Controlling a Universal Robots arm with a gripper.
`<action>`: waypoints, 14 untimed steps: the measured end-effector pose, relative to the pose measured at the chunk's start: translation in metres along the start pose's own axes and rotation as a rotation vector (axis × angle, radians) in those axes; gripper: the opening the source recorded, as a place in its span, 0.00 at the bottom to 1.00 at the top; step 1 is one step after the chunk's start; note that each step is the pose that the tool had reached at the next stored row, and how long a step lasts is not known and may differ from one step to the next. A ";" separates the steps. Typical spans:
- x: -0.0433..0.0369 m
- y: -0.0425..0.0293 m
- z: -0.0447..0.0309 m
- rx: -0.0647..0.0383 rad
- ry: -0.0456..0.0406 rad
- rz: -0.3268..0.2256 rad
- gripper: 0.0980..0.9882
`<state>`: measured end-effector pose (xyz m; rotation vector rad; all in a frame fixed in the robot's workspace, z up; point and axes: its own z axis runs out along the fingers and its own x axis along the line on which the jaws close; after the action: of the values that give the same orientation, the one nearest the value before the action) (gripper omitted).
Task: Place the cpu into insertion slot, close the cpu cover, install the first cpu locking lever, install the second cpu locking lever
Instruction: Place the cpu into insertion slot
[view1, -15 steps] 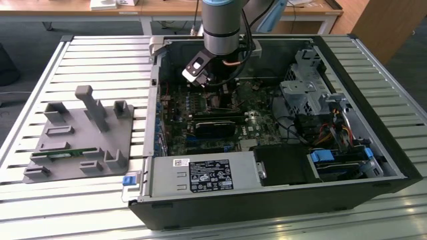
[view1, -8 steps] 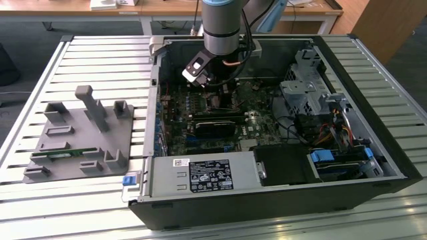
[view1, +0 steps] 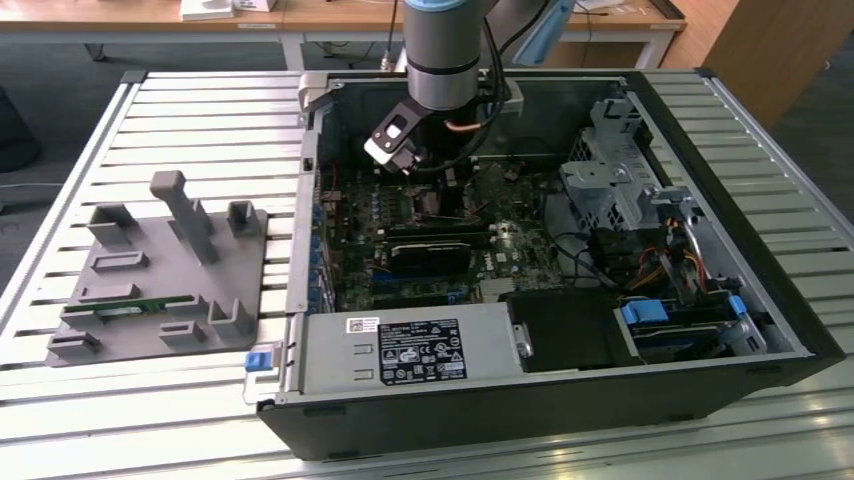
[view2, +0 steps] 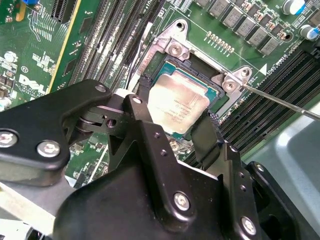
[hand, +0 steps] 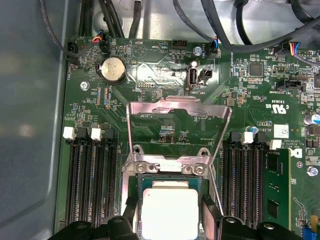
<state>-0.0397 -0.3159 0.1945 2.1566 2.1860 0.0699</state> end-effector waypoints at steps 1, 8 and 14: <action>0.0000 0.0000 0.0000 0.000 -0.0001 0.000 0.56; 0.0000 -0.0001 0.0000 0.000 -0.0017 0.020 0.48; 0.0000 -0.0001 0.0001 0.001 -0.0027 0.031 0.48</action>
<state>-0.0398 -0.3159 0.1944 2.1900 2.1517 0.0679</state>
